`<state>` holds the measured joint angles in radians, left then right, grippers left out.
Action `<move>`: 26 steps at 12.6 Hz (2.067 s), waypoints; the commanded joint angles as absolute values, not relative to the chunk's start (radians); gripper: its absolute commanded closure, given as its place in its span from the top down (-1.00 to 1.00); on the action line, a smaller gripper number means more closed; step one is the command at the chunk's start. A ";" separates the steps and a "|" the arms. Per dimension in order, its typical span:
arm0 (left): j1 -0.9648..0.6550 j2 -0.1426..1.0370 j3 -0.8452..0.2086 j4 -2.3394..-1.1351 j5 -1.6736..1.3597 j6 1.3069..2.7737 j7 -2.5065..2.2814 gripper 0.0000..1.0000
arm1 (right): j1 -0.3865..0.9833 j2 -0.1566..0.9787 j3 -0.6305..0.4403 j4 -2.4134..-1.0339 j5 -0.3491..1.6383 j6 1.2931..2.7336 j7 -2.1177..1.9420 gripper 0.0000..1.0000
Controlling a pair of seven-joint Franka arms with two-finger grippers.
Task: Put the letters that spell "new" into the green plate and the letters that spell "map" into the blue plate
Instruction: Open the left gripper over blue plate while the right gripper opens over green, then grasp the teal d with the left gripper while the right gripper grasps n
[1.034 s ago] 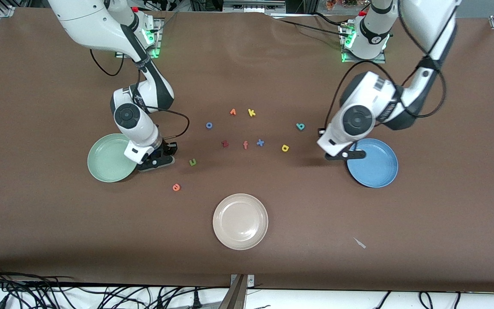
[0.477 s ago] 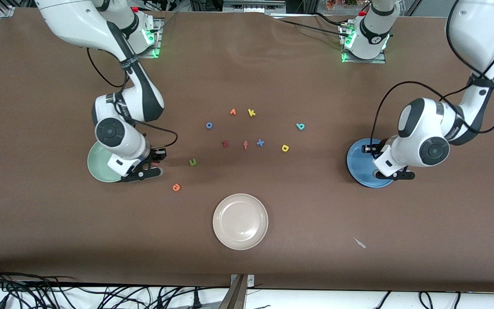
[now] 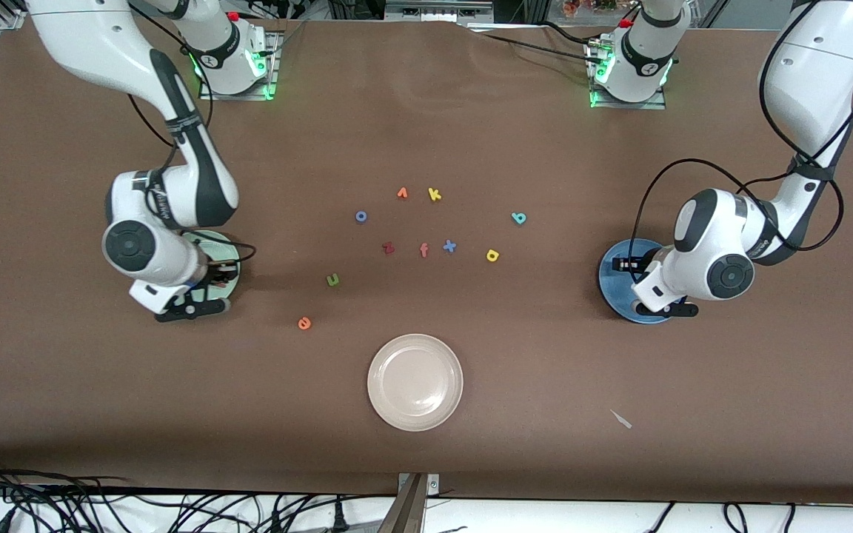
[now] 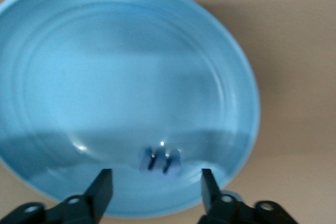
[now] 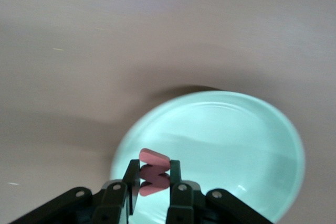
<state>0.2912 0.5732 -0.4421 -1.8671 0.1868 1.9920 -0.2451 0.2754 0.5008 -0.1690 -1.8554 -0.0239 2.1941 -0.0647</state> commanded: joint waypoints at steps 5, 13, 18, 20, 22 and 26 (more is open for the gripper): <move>0.299 0.480 -0.761 -2.027 0.204 2.093 -0.774 0.89 | 0.245 0.502 -0.161 -1.822 0.032 2.152 -0.117 1.00; 0.252 0.436 -0.792 -2.292 0.216 2.483 -1.128 0.90 | 0.417 0.518 -0.156 -1.789 0.158 2.181 0.207 1.00; 0.245 0.511 -0.769 -2.289 0.323 2.617 -1.330 0.90 | 0.547 0.575 -0.156 -1.793 0.158 2.308 0.314 1.00; 0.244 0.535 -0.769 -2.290 0.388 2.617 -1.406 0.88 | 0.557 0.595 -0.155 -1.798 0.158 2.357 0.316 1.00; 0.233 0.555 -0.769 -2.292 0.428 2.617 -1.474 0.83 | 0.586 0.614 -0.143 -1.798 0.158 2.391 0.316 1.00; 0.222 0.571 -0.767 -2.290 0.433 2.617 -1.503 0.52 | 0.614 0.646 -0.141 -1.798 0.156 2.434 0.307 0.95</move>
<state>0.2279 0.5652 -0.7725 -2.2887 0.3932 2.6025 -1.4665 0.6015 0.6280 -0.1394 -1.8023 0.1432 2.4110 0.3141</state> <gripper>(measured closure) 0.141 0.013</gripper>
